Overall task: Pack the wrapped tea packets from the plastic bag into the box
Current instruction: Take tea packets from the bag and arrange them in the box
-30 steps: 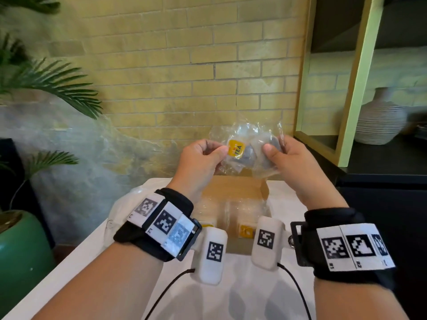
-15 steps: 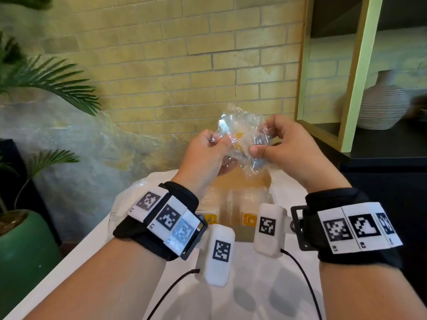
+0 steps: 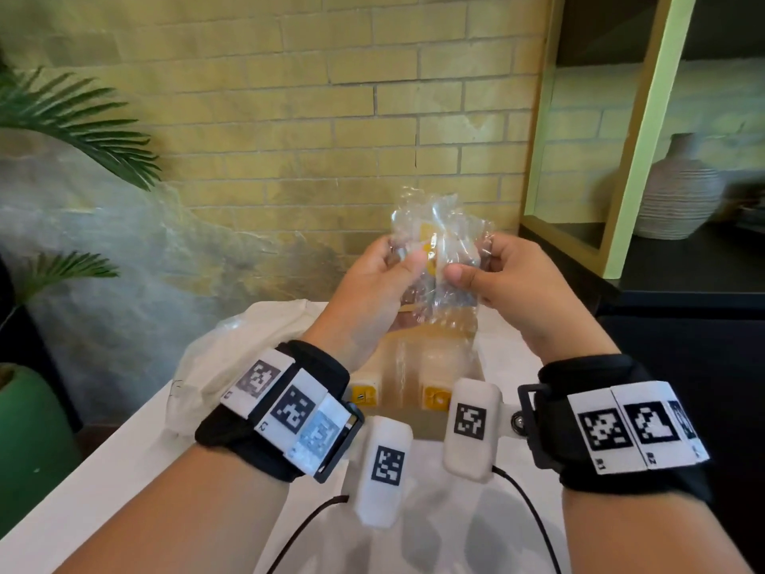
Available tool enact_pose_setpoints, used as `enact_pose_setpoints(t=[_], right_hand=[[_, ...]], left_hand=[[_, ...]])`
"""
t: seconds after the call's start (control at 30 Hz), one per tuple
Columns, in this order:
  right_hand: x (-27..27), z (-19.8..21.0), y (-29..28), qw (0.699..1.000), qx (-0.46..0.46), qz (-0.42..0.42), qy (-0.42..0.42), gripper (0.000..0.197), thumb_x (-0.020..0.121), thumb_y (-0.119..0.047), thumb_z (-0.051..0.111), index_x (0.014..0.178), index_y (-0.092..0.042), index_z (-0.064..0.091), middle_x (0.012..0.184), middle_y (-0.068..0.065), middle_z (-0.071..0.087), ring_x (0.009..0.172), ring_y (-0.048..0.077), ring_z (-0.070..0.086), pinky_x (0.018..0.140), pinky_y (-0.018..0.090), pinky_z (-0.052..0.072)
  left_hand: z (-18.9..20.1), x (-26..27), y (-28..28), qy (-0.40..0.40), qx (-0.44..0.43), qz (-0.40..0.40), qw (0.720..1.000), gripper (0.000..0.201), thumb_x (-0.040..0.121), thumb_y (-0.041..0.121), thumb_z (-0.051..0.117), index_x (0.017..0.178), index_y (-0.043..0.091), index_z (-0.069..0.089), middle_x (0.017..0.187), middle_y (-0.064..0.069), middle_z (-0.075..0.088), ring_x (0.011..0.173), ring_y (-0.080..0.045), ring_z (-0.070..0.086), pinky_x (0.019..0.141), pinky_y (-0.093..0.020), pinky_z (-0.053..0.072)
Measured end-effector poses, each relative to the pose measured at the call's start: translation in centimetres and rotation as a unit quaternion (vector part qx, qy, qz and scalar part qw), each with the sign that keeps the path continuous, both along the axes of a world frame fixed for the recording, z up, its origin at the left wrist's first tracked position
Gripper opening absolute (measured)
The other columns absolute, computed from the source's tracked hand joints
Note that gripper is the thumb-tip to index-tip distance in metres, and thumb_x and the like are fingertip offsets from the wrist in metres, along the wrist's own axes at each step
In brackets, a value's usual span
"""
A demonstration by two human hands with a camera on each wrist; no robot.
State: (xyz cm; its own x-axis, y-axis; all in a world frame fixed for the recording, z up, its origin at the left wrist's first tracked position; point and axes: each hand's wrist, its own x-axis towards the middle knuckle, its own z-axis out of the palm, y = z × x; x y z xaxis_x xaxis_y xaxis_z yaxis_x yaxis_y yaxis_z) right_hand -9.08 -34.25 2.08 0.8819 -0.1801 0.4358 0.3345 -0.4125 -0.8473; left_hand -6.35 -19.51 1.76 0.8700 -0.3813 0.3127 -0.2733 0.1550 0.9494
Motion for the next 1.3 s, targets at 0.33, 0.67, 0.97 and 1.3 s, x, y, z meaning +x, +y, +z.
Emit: enact_pose_setpoints(t=[0.33,0.67,0.97,1.3], right_hand=[[0.5,-0.6,0.6,0.997,0.079,-0.006,0.025,0.093,0.045,-0.055,0.078,0.108,0.01,0.054,0.105,0.032,0.062,0.093,0.042,0.065,0.083,0.055,0.053],[2.0,-1.8,1.9,0.992,0.112,0.04,0.035,0.028,0.085,-0.009,0.062,0.111,-0.015,0.057,0.103,0.014,0.07,0.097,0.031,0.067,0.085,0.048,0.055],[3.1,-1.8,2.7,0.993,0.103,0.035,-0.04,0.025,0.087,0.0,0.057,0.1,-0.022,0.059,0.082,-0.002,0.07,0.074,0.007,0.068,0.065,0.02,0.055],[3.3,-2.0,2.6,0.993,0.098,0.039,-0.046,0.028,0.088,-0.001,0.057,0.102,-0.025,0.057,0.094,0.0,0.069,0.087,0.015,0.068,0.075,0.029,0.058]], left_hand=[[-1.6,2.2,0.2,0.021,0.013,-0.01,1.0,0.022,0.097,0.015,0.046,0.086,0.023,0.064,0.084,0.002,0.065,0.08,-0.012,0.062,0.062,-0.024,0.054],[-2.0,3.3,1.7,-0.033,0.09,0.021,0.995,0.02,0.093,0.018,0.053,0.086,0.011,0.07,0.083,-0.007,0.054,0.079,-0.017,0.049,0.075,-0.032,0.044],[-1.5,5.7,6.0,-0.018,0.232,0.128,0.964,0.023,0.095,0.036,0.048,0.107,0.025,0.064,0.085,0.015,0.055,0.091,-0.008,0.053,0.09,-0.032,0.043],[-4.0,9.4,9.9,0.113,0.433,0.248,0.859,0.029,0.094,0.029,0.052,0.115,0.01,0.058,0.129,-0.013,0.055,0.11,-0.029,0.05,0.085,-0.032,0.037]])
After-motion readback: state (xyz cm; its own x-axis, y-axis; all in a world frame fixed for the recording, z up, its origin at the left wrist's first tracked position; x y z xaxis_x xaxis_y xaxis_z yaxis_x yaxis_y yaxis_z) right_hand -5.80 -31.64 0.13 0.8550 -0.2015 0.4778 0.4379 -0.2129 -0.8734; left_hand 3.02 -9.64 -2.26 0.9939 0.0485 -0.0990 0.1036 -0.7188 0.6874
